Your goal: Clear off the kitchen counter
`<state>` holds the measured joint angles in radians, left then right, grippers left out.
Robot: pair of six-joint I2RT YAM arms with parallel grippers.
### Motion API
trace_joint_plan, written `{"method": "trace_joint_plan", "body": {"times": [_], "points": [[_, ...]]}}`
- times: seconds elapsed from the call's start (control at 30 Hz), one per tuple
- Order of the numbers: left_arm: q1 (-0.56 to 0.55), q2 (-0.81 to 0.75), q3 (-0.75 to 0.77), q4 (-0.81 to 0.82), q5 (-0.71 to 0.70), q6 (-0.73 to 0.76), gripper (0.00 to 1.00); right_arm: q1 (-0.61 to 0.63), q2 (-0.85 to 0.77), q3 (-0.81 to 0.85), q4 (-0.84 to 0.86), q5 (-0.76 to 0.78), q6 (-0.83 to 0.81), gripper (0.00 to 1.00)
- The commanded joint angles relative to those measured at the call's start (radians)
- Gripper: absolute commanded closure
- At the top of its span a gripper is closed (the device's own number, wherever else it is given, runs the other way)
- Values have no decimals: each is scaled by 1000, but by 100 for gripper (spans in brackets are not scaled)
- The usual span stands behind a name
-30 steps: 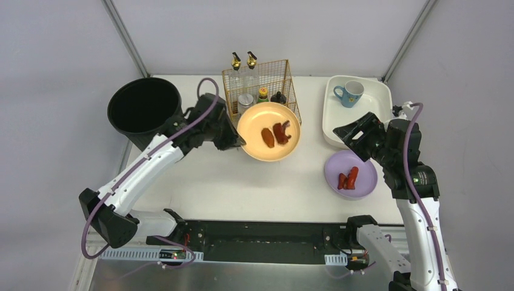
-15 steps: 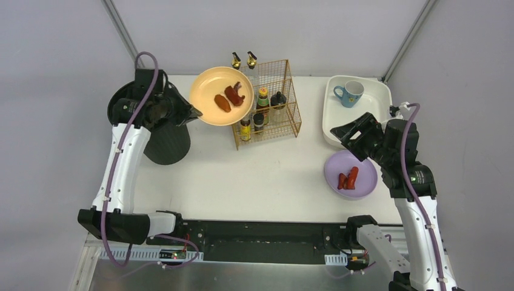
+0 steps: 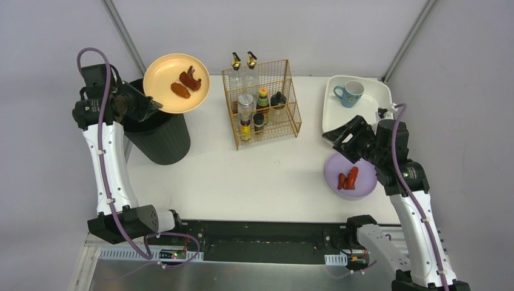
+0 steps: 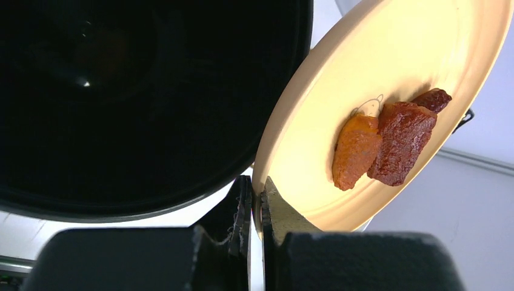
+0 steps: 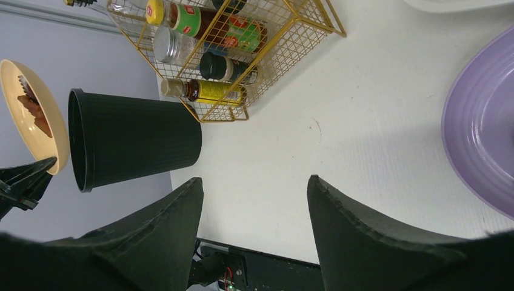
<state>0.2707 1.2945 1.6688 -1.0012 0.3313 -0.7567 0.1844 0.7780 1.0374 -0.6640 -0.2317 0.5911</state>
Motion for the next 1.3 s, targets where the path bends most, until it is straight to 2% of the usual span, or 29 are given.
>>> {"method": "trace_joint_plan", "body": {"times": [0.0, 0.23, 0.33, 0.5, 0.73, 1.03, 1.27], "points": [[76, 2, 75, -2, 12, 33, 100, 22, 3, 3, 48, -28, 8, 34], [221, 13, 90, -12, -33, 58, 100, 51, 20, 12, 46, -20, 0, 34], [270, 13, 109, -26, -97, 89, 100, 62, 27, 12, 51, -18, -3, 34], [286, 15, 161, -64, -228, 148, 100, 71, 32, 8, 52, -17, -7, 34], [283, -11, 151, -71, -398, 212, 100, 79, 35, 7, 54, -17, -10, 34], [182, -55, 145, -70, -669, 295, 100, 84, 26, -11, 75, -24, -5, 34], [24, -79, 111, -12, -901, 405, 100, 83, 9, -40, 93, -31, 7, 34]]}}
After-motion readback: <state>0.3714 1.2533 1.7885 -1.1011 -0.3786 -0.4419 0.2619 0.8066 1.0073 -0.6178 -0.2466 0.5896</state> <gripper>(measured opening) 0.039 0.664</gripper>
